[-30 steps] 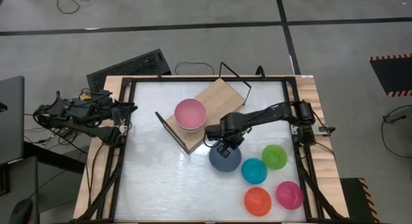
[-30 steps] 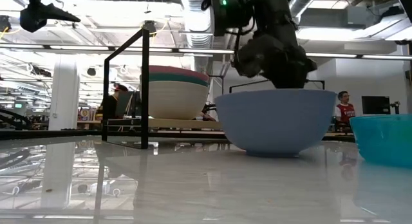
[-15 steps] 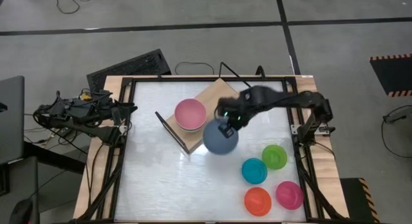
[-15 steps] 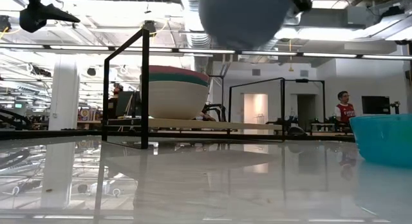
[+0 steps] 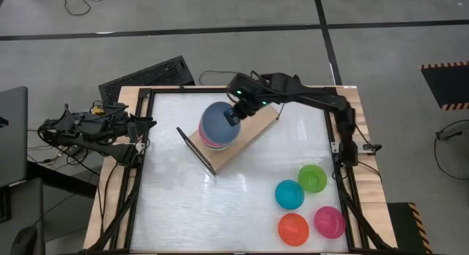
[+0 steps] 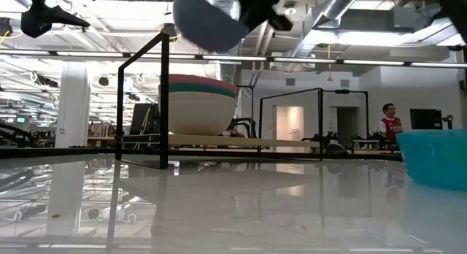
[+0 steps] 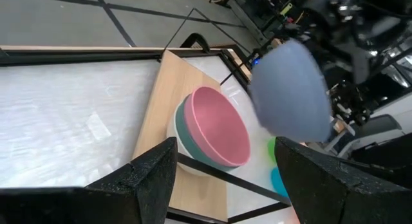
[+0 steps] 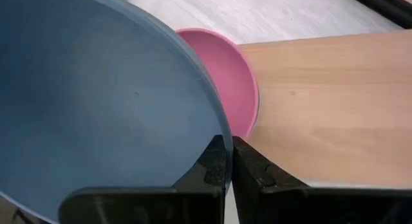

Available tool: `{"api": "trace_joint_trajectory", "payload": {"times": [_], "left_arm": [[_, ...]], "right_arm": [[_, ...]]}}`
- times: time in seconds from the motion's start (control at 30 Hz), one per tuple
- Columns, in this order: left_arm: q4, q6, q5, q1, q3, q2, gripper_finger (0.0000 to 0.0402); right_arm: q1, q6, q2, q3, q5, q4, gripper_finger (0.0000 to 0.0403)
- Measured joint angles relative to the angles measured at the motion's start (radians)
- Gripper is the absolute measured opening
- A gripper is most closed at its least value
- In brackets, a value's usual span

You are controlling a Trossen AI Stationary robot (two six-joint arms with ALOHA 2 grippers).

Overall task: Place and stack bowls onto a shelf
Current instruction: Stack the blue bowl on top of the pink bowl on the shelf

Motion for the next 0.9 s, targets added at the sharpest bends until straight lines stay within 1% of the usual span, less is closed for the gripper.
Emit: {"api": "trace_joint_trajectory", "payload": {"times": [0.1, 0.27, 0.4, 0.63, 0.73, 0.9], "left_arm": [[0.000, -0.005, 0.000, 0.000, 0.000, 0.000, 0.0245], [0.000, -0.011, 0.000, 0.000, 0.000, 0.000, 0.0245], [0.000, -0.015, 0.000, 0.000, 0.000, 0.000, 0.0245], [-0.018, -0.024, -0.006, 0.000, 0.000, 0.000, 0.0245], [-0.018, -0.025, -0.010, 0.000, 0.000, 0.000, 0.0245], [-0.018, -0.025, -0.010, 0.000, 0.000, 0.000, 0.0245]], "right_arm": [[-0.024, -0.026, 0.071, 0.056, -0.032, 0.002, 0.0029], [-0.039, -0.044, 0.152, 0.098, -0.037, -0.053, 0.0029], [-0.044, -0.057, 0.177, 0.097, -0.037, -0.095, 0.0029], [-0.053, -0.065, 0.201, 0.097, -0.037, -0.086, 0.0029], [-0.050, -0.060, 0.203, 0.100, -0.036, -0.081, 0.0051], [-0.051, -0.067, 0.204, 0.099, -0.018, -0.073, 0.0119]]}}
